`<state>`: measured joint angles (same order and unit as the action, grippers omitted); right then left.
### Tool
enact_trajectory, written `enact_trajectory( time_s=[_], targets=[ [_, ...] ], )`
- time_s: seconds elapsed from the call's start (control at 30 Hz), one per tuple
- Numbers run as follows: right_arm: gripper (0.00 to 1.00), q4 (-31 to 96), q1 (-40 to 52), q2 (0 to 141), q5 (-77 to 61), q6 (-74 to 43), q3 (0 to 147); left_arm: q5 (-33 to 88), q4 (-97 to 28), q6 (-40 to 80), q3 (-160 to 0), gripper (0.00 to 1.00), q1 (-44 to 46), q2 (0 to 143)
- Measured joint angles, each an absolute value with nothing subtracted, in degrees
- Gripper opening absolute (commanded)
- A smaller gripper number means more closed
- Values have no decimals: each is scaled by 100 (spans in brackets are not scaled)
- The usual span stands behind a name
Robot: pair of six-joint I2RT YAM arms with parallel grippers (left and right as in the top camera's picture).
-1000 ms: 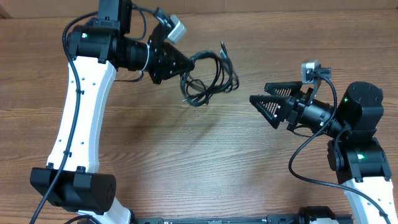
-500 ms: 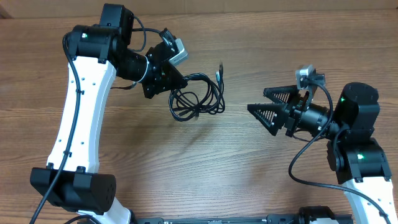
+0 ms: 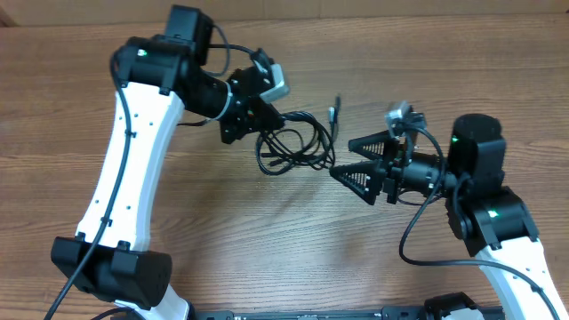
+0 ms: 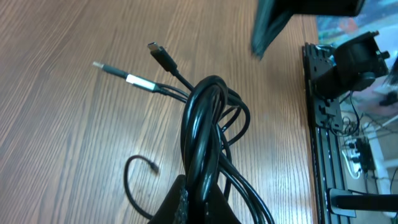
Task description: Untangle cables
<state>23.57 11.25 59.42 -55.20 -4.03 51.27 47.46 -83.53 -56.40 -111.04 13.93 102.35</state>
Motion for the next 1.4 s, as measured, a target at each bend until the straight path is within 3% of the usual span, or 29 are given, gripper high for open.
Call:
enact_trajectory(
  time_s=[0.47, 0.7, 1.4],
  targets=[
    [77, 2359, 1317, 6104, -5310, -386, 5127, 4407, -8121, -5662, -11104, 4, 1802, 10235],
    [75, 2353, 1439, 6104, -5304, -384, 5127, 4381, -7649, -4952, -11104, 4, 1804, 10235],
    [74, 2329, 1439, 6104, -4456, -458, 5127, 4187, -7800, -4506, -11104, 4, 2178, 10235]
  ],
)
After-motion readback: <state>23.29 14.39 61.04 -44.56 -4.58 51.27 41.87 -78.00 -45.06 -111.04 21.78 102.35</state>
